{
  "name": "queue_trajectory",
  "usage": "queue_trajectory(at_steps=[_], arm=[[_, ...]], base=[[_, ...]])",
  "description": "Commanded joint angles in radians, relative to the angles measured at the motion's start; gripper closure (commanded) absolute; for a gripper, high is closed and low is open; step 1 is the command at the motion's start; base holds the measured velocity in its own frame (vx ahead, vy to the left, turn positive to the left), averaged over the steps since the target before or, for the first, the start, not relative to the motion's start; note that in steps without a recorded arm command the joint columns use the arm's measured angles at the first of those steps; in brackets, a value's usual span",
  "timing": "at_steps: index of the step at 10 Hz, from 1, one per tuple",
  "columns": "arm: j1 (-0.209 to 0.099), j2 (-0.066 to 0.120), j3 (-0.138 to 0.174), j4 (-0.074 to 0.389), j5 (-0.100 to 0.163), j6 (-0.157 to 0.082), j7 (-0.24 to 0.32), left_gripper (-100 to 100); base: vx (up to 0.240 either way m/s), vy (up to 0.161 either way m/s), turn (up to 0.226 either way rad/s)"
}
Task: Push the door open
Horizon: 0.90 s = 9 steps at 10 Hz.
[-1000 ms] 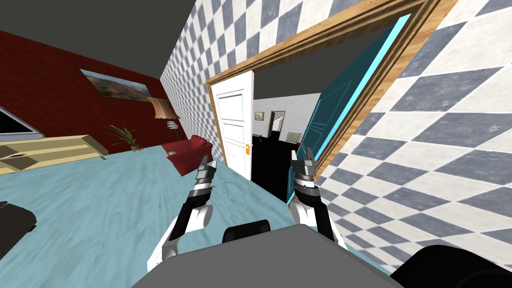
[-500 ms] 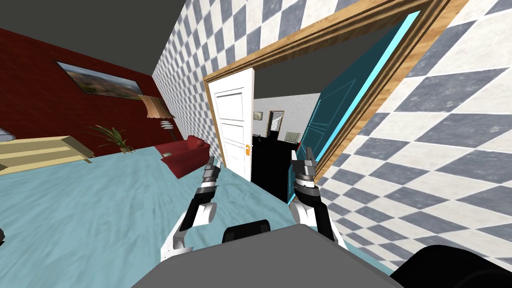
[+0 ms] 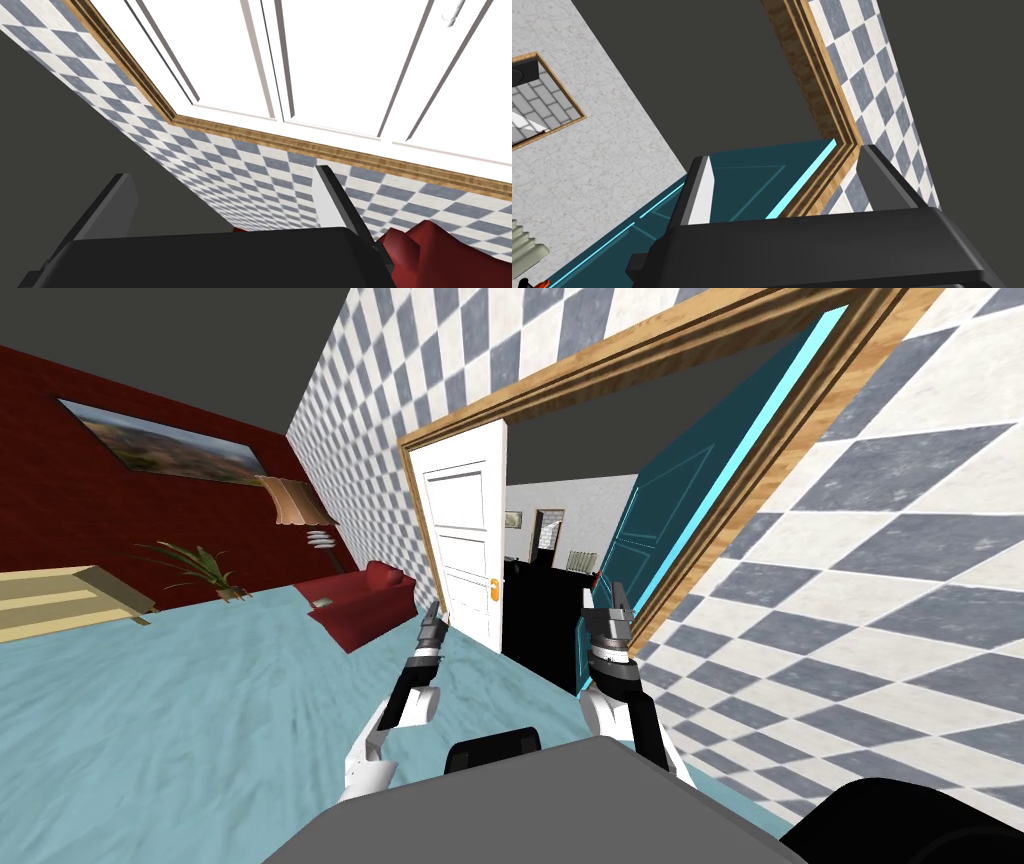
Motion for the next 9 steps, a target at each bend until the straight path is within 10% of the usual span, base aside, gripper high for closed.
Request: queue_trajectory(at_steps=[1,9], arm=[[-0.030,0.004,-0.010,0.050,-0.001,-0.001,0.007,-100],[-0.167,0.014,-0.040,0.269,-0.005,-0.007,0.032,-100]], base=[[0.098,0.086,-0.112],[0.062,0.068,-0.069]])
